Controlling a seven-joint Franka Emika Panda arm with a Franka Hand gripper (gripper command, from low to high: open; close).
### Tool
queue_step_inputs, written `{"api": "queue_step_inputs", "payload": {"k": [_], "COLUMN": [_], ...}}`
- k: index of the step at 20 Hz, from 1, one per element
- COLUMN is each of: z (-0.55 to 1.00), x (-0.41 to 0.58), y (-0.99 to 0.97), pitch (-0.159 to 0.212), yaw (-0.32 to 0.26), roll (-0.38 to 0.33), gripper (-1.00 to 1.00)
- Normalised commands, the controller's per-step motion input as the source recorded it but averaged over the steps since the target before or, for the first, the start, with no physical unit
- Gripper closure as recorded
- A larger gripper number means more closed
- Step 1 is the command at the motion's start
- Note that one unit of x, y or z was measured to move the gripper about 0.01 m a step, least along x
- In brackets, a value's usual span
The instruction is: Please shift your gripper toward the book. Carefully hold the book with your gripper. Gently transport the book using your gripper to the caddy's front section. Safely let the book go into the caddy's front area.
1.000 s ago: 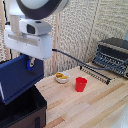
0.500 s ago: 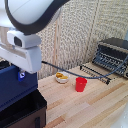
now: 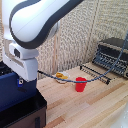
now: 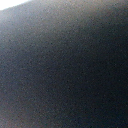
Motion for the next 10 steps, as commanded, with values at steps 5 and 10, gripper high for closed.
{"api": "queue_step_inputs", "payload": {"k": [5, 10], "z": [0.03, 0.21], "x": [0.102, 0.146], "y": [0.01, -0.18], "pitch": [0.053, 0.056], "yaw": [0.051, -0.007], "roll": [0.000, 0.017], "gripper": [-1.00, -1.00]}}
